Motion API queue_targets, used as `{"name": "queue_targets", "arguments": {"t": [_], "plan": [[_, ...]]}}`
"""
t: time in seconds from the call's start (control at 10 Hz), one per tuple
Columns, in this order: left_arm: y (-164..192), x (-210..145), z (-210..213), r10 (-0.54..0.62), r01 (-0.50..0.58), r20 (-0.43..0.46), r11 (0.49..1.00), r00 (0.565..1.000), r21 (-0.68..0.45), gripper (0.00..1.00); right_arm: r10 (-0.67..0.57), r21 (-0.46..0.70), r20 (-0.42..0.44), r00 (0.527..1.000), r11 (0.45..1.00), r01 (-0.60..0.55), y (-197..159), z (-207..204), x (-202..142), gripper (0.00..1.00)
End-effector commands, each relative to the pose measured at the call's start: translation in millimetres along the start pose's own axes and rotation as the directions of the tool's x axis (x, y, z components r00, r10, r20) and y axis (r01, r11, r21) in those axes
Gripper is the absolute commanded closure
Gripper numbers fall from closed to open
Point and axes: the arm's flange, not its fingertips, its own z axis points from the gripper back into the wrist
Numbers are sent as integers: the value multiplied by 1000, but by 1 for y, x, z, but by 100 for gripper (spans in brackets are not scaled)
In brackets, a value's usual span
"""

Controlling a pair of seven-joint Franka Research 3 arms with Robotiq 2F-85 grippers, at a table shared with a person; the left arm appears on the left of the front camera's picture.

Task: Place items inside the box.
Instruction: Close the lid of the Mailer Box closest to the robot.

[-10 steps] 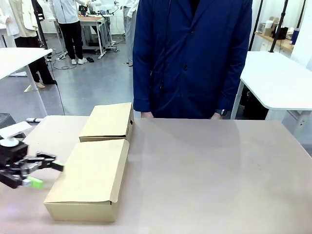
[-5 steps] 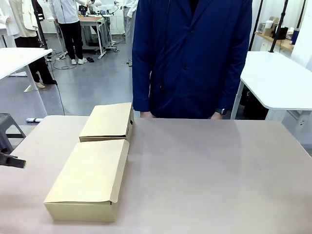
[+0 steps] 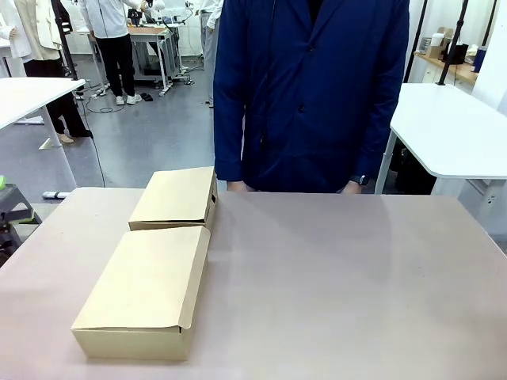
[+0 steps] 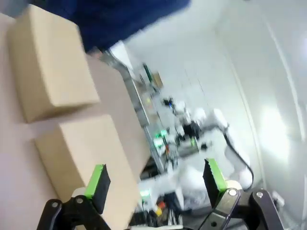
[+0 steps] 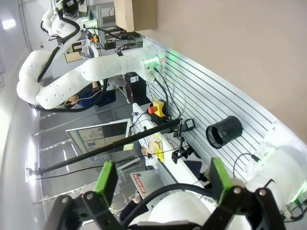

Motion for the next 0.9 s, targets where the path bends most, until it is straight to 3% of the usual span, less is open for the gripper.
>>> {"name": "queue_targets", "arguments": {"t": [0.0, 0.8], "plan": [[-22, -21, -2, -72, 67, -105, 997, 992, -46, 0, 21, 17, 5, 1000, 1000, -21, 1, 1, -1, 0], [-22, -21, -2, -72, 67, -105, 997, 992, -46, 0, 21, 17, 5, 1000, 1000, -21, 1, 1, -1, 0]]}}
